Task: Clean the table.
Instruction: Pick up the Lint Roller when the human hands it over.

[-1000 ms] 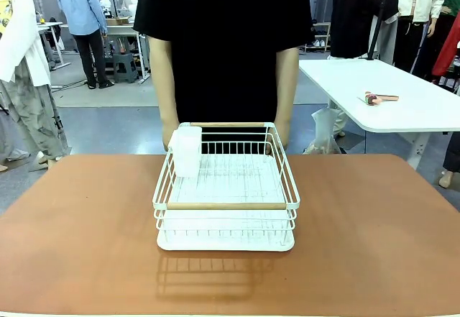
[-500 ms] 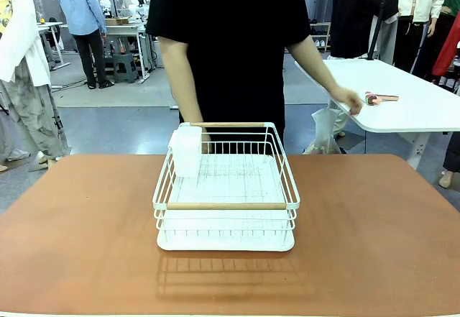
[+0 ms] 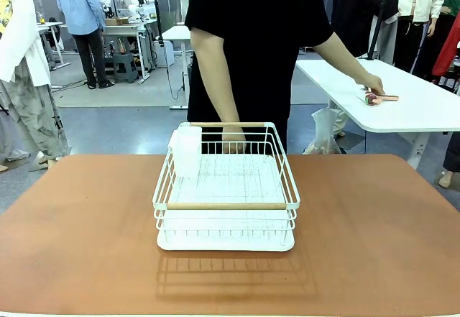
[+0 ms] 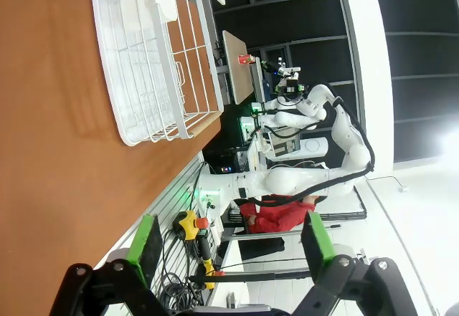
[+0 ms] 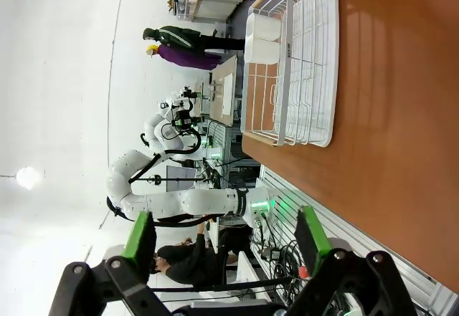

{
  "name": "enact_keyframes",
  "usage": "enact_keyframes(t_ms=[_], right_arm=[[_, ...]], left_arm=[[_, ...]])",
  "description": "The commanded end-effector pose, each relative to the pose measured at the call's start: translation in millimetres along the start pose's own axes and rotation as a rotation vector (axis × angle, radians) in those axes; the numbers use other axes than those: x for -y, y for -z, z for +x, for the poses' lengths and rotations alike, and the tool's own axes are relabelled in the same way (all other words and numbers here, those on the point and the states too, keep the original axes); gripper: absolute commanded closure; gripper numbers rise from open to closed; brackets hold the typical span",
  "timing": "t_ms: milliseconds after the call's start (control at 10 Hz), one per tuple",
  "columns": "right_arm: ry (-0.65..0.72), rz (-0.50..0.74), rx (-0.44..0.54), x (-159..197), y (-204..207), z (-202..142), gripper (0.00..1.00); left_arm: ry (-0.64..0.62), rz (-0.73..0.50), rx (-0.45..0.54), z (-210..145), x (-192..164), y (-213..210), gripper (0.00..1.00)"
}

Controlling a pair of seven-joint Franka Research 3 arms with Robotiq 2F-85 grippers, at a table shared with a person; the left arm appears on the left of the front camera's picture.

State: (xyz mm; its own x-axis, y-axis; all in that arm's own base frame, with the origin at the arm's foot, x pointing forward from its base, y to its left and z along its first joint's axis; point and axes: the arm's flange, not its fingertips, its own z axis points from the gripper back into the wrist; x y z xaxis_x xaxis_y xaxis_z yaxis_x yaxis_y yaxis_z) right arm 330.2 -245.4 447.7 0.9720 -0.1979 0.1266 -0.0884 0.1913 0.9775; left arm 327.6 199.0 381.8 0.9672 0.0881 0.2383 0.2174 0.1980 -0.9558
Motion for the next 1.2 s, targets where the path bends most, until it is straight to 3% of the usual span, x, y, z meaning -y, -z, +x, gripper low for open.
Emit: enact_keyframes(t_ms=[0,1100], right_arm=[[-0.004,0.011,0.002,-4.7,0.0,-2.0,0.0],[-0.004,0.011,0.002,-4.7,0.0,-2.0,0.0]], left_arm=[[0.007,-0.001,0.007,-1.7,2.3,-2.1,0.0],[0.007,-0.001,0.007,-1.7,2.3,-2.1,0.0]])
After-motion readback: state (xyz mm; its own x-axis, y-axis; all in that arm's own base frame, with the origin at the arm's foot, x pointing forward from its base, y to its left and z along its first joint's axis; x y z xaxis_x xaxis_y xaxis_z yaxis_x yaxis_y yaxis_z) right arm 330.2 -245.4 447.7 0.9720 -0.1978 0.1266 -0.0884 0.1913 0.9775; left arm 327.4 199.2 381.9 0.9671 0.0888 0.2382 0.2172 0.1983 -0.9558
